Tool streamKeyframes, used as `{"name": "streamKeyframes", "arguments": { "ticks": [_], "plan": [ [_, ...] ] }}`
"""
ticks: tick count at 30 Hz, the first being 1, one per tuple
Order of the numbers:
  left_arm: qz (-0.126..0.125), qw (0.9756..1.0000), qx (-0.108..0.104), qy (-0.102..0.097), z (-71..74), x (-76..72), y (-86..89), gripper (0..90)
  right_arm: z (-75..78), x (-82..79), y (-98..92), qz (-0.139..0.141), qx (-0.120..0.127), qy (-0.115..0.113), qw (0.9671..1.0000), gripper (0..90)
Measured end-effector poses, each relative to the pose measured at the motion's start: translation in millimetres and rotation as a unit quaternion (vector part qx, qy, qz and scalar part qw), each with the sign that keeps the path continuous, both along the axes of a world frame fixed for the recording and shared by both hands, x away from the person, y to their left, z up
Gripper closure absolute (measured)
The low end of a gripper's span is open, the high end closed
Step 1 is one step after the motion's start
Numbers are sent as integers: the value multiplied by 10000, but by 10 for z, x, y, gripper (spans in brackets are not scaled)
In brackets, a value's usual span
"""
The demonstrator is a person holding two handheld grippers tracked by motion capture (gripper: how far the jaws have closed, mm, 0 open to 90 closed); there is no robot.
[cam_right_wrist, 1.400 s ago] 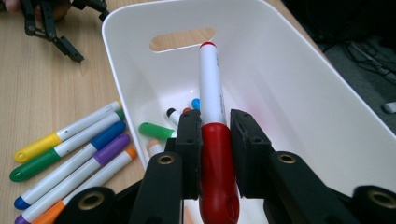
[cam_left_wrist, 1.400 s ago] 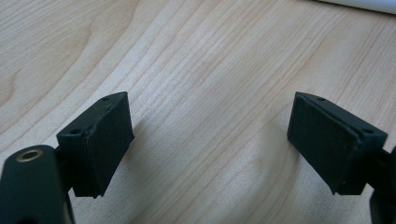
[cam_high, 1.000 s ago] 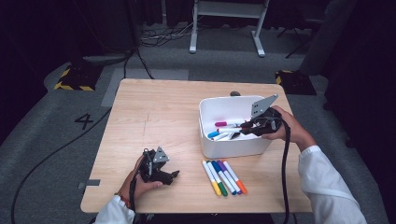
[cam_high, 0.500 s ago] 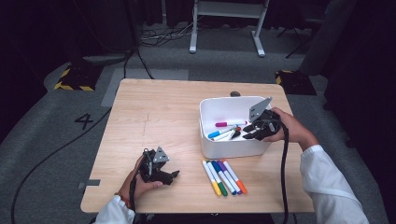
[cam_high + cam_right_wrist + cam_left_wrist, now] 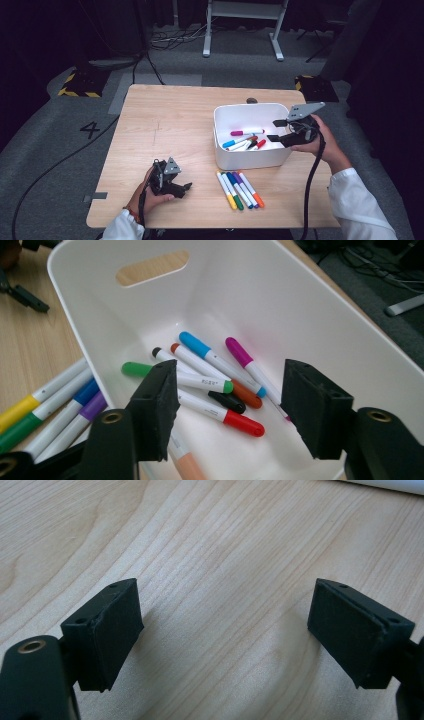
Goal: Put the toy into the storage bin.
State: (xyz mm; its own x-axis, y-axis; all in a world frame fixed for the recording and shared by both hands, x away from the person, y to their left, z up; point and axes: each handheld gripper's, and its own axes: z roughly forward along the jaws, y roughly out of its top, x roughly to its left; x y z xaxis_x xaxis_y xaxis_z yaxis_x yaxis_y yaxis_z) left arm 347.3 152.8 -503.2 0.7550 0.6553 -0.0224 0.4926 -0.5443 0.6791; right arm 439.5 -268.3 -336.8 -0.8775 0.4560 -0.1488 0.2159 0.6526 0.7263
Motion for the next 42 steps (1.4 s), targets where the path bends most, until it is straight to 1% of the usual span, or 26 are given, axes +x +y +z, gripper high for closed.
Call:
{"name": "streamKeyframes", "arguments": {
  "ticks": [1, 2, 3, 5, 8, 11, 12, 13, 15, 18, 21, 24, 25, 28, 29, 30, 33, 34, 36, 37, 40, 42],
  "plan": [
    [2, 10000, -3, 1, 0, 0, 0, 143, 26, -41, -32, -63, 68, -57, 9999, 376],
    [1, 10000, 0, 0, 0, 0, 0, 144, 54, -97, -65, -185, 115, -149, 9997, 368],
    [5, 10000, 0, 3, 0, -1, 0, 144, 76, -143, -89, -225, 124, -197, 9995, 366],
    [-1, 10000, 9, -3, 1, 0, 1, 144, 115, -246, -140, -279, 141, -322, 9990, 355],
    [1, 10000, 2, -1, 0, 0, 0, 144, 149, -401, -227, -305, 271, -415, 9983, 347],
    [1, 10000, 1, 0, 0, -1, 0, 144, 143, -545, -301, -332, 383, -491, 9975, 340],
    [5, 10000, -1, 4, 0, -1, -1, 144, 129, -597, -325, -267, 411, -523, 9974, 338],
    [7, 10000, -2, 5, 0, -2, -1, 144, 102, -666, -352, -256, 453, -538, 9972, 334],
    [15, 10000, 17, -7, 2, -5, 0, 144, 48, -752, -386, -265, 514, -548, 9968, 327],
    [26, 10000, 8, 4, 1, -7, -1, 145, -91, -888, -427, -298, 633, -426, 9966, 320],
    [26, 10000, 7, 4, 1, -6, -1, 145, -271, -992, -421, -435, 471, -361, 9973, 319],
    [22, 10000, 7, 0, 1, -6, -1, 145, -464, -1074, -379, -512, 315, -362, 9975, 315],
    [16, 10000, 17, -8, 2, -5, 0, 145, -526, -1096, -368, -517, 383, -307, 9975, 315],
    [19, 10000, 9, 0, 1, -6, -1, 145, -722, -1141, -308, -507, 613, -10, 9968, 319],
    [24, 10000, 11, 4, 2, -6, 0, 145, -812, -1151, -270, -483, 617, 85, 9969, 319],
    [19, 10000, 9, 0, 1, -5, 0, 144, -881, -1163, -236, -478, 603, 121, 9970, 320],
    [16, 10000, 15, -11, 2, -2, -2, 144, -1057, -1191, -138, -407, 653, 324, 9965, 323],
    [16, 10000, 15, -11, 2, -2, -2, 144, -1103, -1196, -102, -379, 600, 364, 9968, 323],
    [21, 10000, 5, -2, 1, -2, -3, 144, -1157, -1206, -46, -357, 473, 345, 9976, 329],
    [16, 10000, 15, -10, 2, -1, -2, 144, -1185, -1206, -18, -332, 527, 426, 9972, 342],
    [12, 10000, 13, -10, 1, 0, -3, 144, -1241, -1206, 39, -274, 589, 509, 9966, 349],
    [1, 10000, 16, -12, 1, 4, -3, 143, -1272, -1201, 70, -229, 589, 581, 9963, 353]
  ]
}}
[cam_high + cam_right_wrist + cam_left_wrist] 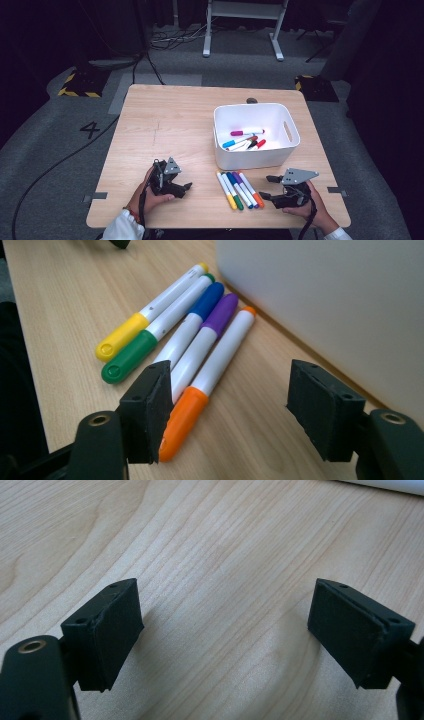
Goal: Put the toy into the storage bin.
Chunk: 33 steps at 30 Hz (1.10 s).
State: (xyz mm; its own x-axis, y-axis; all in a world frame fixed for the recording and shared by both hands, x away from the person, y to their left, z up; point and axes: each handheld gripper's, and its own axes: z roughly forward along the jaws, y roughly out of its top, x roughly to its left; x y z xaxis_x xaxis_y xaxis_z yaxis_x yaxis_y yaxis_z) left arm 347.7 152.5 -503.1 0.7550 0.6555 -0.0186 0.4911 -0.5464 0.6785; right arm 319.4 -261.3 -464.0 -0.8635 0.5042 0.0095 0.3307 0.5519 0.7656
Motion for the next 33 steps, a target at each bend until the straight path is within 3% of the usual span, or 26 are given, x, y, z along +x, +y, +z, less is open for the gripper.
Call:
{"name": "streamKeyframes", "arguments": {
  "ticks": [10, 16, 23, 33],
  "plan": [
    [-6, 10000, 2, -2, 0, 1, 0, 143, -183, 89, 145, 155, -352, 224, 9990, 379],
    [5, 10000, -3, 5, 0, -6, 3, 144, -278, 176, 99, 12, -548, 232, 9982, 507],
    [5, 10000, -5, 4, 0, -6, 3, 144, -308, 260, -95, -188, -344, 166, 9991, 727],
    [30, 10000, 2, 11, 1, -13, 4, 145, -288, 268, -152, 87, -466, 40, 9989, 742]
  ]
}}
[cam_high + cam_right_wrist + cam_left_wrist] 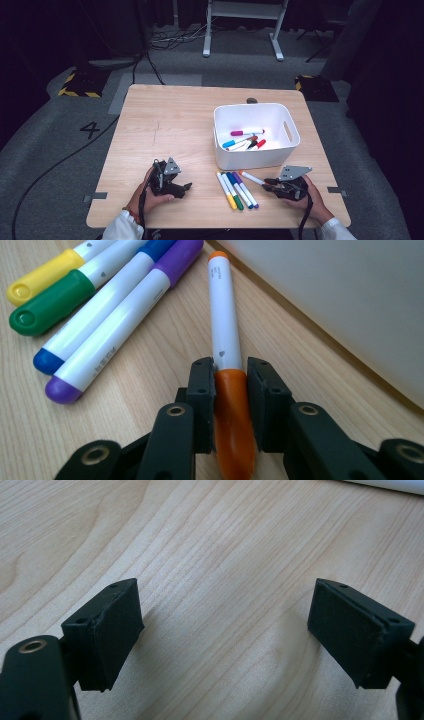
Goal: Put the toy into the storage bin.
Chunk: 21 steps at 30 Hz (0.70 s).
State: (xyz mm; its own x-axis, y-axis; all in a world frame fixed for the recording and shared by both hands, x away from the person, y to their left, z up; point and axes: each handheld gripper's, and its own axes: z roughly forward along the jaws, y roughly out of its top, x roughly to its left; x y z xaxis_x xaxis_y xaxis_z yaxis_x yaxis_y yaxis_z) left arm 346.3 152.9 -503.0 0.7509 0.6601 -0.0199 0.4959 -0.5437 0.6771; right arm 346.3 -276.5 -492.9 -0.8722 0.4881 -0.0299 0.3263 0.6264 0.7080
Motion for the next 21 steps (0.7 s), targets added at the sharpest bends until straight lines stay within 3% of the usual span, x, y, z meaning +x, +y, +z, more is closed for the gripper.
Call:
{"name": "streamKeyframes", "arguments": {
  "ticks": [7, 12, 21],
  "plan": [
    [0, 10000, -3, -3, 0, 0, 0, 145, 126, -61, -105, 57, 172, -176, 9997, 743],
    [-1, 10000, -3, -2, 0, 0, 0, 145, 270, -149, -194, 139, 315, -420, 9985, 743],
    [-1, 10000, -2, -2, 0, 0, 0, 145, 605, -267, -382, 206, 776, -856, 9931, 743]
  ]
}}
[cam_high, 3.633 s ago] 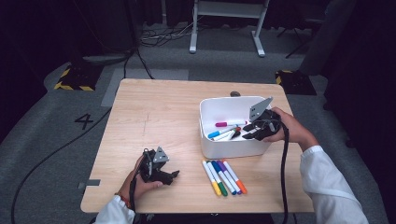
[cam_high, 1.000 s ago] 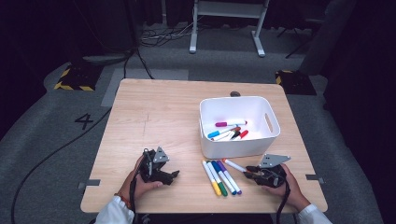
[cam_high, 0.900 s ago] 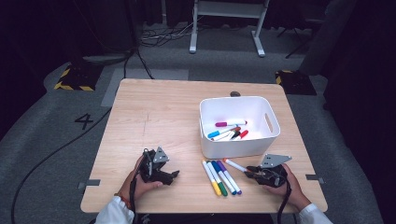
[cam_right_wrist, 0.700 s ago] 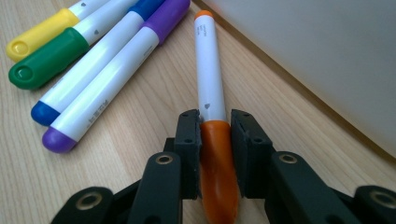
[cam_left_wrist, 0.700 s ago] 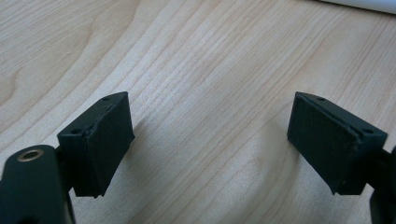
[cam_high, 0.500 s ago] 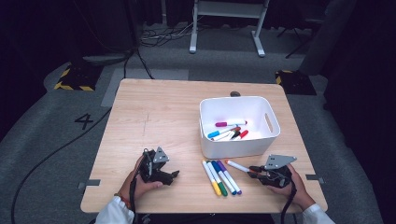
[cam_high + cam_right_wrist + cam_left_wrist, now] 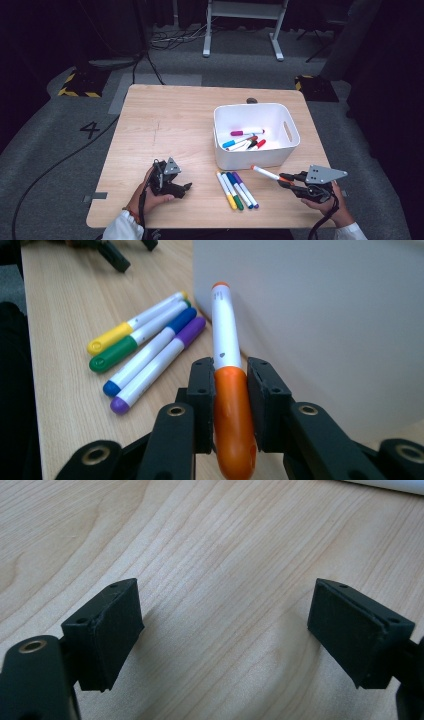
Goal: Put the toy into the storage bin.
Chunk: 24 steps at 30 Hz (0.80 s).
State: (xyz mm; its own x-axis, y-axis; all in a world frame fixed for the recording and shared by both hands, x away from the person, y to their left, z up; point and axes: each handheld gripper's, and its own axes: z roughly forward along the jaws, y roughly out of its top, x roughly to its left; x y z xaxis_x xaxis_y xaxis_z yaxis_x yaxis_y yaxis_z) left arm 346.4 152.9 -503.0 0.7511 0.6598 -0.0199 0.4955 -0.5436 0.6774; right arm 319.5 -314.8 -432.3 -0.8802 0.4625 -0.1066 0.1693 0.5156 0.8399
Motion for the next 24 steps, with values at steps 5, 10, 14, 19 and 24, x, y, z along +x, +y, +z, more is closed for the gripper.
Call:
{"name": "streamKeyframes", "arguments": {
  "ticks": [5, 10, 14, 19, 24],
  "plan": [
    [6, 10000, -9, 7, -1, -1, -1, 145, 191, -16, -48, 80, 90, -260, 9996, 743],
    [7, 10000, -11, 6, -1, -1, -1, 145, 458, 2, -56, 86, 104, -565, 9983, 743],
    [6, 10000, -10, 6, -1, -1, -1, 145, 676, 81, -46, 145, 130, -686, 9975, 743],
    [6, 10000, -11, 9, -1, -1, -1, 145, 852, 325, -34, 90, 113, -616, 9980, 743],
    [5, 10000, -10, 8, -1, -1, -1, 144, 965, 624, 44, 153, -90, -458, 9988, 743]
  ]
}}
